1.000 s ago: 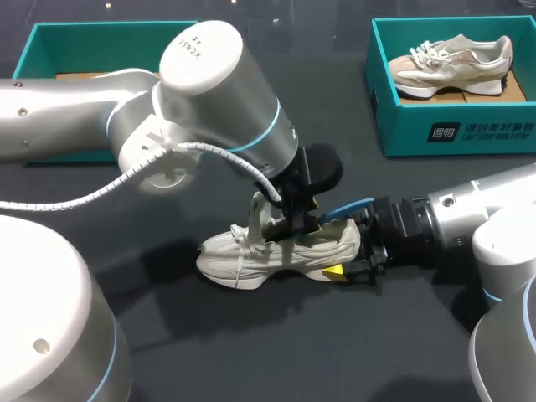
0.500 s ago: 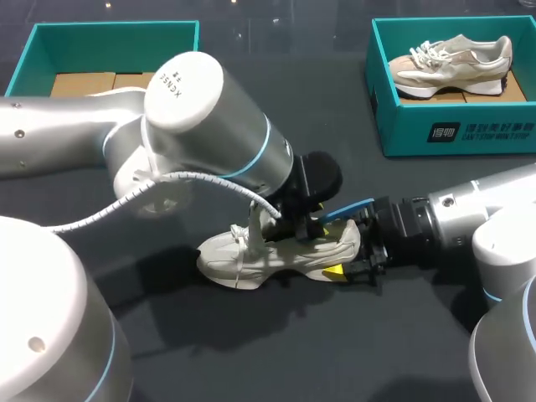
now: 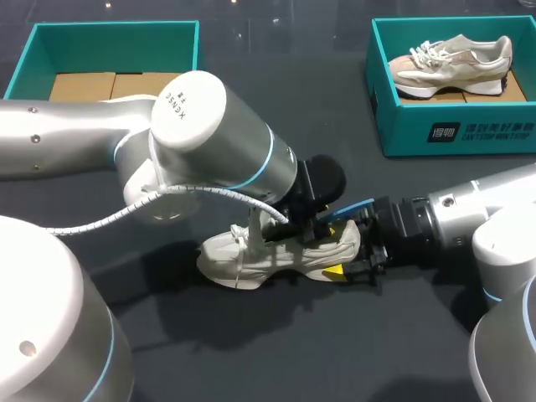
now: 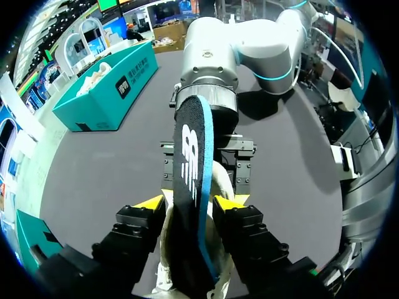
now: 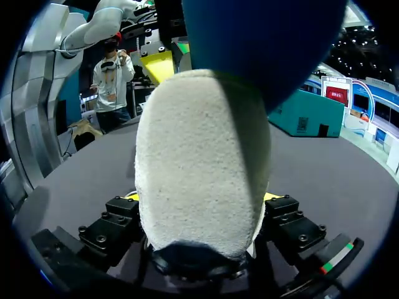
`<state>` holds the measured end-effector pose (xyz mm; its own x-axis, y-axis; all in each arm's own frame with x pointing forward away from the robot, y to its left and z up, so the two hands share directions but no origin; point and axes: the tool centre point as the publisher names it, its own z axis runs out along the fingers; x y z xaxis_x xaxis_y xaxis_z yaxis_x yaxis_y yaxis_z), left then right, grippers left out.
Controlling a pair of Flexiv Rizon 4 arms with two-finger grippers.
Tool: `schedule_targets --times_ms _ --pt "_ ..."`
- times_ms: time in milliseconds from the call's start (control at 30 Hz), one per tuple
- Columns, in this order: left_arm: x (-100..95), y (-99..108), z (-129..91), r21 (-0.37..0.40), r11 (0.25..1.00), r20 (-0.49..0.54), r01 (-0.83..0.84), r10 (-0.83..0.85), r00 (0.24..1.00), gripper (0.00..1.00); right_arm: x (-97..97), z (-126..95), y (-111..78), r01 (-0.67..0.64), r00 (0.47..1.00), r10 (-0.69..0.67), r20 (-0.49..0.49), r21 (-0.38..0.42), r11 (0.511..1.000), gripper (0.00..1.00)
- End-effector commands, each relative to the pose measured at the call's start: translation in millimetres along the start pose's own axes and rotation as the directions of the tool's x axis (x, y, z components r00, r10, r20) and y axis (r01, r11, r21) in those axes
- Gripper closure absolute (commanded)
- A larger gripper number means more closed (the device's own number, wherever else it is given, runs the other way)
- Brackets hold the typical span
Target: Take the shoe out of the shoebox, open the shoe tongue, remove and reinsert the insole, then place the shoe into the shoebox
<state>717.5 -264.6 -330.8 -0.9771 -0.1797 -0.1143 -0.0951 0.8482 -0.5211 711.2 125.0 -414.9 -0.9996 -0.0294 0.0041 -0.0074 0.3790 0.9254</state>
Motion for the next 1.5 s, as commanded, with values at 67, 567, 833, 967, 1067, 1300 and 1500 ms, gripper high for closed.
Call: schedule_targets --times_ms 67,567,833,967,1067,1300,1500 --pt "-5.4 -3.1 11.7 0.001 1.000 -0.020 0.008 -0.008 1.000 0.55 1.0 1.5 -1.2 0.000 1.000 0.000 0.002 0.002 1.000 1.00" --pt "-9.9 -8.5 10.4 0.008 1.000 -0.090 0.021 -0.020 0.996 1.00 1.0 1.5 -1.2 0.000 1.000 0.000 0.002 0.002 1.000 1.00" --pt "-10.6 -28.1 -13.1 0.038 0.999 -0.213 0.034 -0.025 0.977 1.00 1.0 1.5 -1.2 0.000 1.000 0.000 0.002 0.002 1.000 1.00" --pt "-8.6 -43.9 -31.3 0.063 0.998 -0.291 0.026 -0.007 0.957 1.00 1.0 1.5 -1.2 0.000 1.000 0.000 0.002 0.002 1.000 1.00" --pt "-5.6 -56.6 -47.2 0.086 0.996 -0.345 0.031 0.001 0.939 1.00 1.0 1.5 -1.2 0.000 1.000 0.000 0.002 0.002 1.000 1.00" --pt "7.7 -81.7 -87.9 0.168 0.985 -0.408 0.035 0.037 0.912 1.00 1.0 1.5 -1.2 0.000 1.000 0.000 0.002 0.002 1.000 1.00" --pt "9.9 -94.6 -111.8 0.209 0.976 -0.469 0.061 0.045 0.882 1.00 1.0 1.5 -1.2 0.000 1.000 0.000 0.002 0.002 1.000 1.00"
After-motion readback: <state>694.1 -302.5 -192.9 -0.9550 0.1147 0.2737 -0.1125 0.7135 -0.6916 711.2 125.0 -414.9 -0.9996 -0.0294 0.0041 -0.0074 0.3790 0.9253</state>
